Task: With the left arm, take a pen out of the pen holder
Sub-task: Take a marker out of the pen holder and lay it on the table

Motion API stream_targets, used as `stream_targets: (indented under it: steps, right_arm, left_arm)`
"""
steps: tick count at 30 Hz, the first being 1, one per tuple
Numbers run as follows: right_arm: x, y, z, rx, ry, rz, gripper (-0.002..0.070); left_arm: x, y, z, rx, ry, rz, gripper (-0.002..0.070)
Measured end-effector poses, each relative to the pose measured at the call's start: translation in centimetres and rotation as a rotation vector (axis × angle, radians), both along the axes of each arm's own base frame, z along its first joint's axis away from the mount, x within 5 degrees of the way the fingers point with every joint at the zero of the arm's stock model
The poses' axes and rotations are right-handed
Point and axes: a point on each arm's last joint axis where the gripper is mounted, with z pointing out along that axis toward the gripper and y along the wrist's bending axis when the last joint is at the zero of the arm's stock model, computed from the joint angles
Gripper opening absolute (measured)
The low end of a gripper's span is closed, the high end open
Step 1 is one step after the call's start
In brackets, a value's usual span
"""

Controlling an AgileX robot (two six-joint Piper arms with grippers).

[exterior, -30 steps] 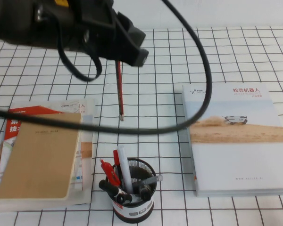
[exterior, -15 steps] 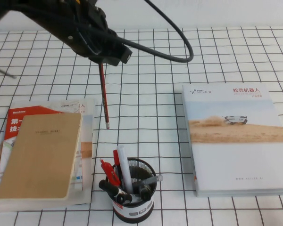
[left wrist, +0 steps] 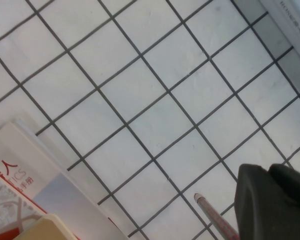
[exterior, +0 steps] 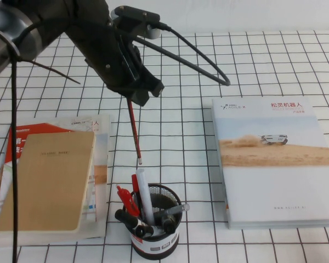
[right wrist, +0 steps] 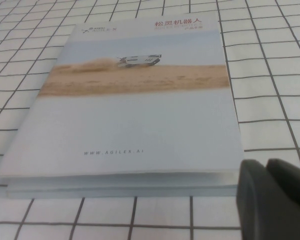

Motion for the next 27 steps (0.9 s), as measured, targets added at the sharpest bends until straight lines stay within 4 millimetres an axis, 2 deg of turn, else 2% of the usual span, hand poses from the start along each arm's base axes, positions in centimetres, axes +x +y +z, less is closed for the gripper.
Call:
stream_targets:
  steps: [9, 18, 27]
  right_arm:
    - [0.0, 0.0, 0.0, 0.000, 0.000, 0.000, -0.0015]
    - [0.0, 0.0, 0.0, 0.000, 0.000, 0.000, -0.0015]
    - [0.0, 0.0, 0.0, 0.000, 0.000, 0.000, -0.0015]
  left_arm:
    - [0.3, 0.2, -0.1, -0.001, -0.001, 0.007, -0.0002]
    - [1.7, 0.1, -3.1, 0.029, 0.064, 0.022, -0.0002]
    - [2.8, -0.3, -3.9, 0.000, 0.044, 0.035, -0.0002]
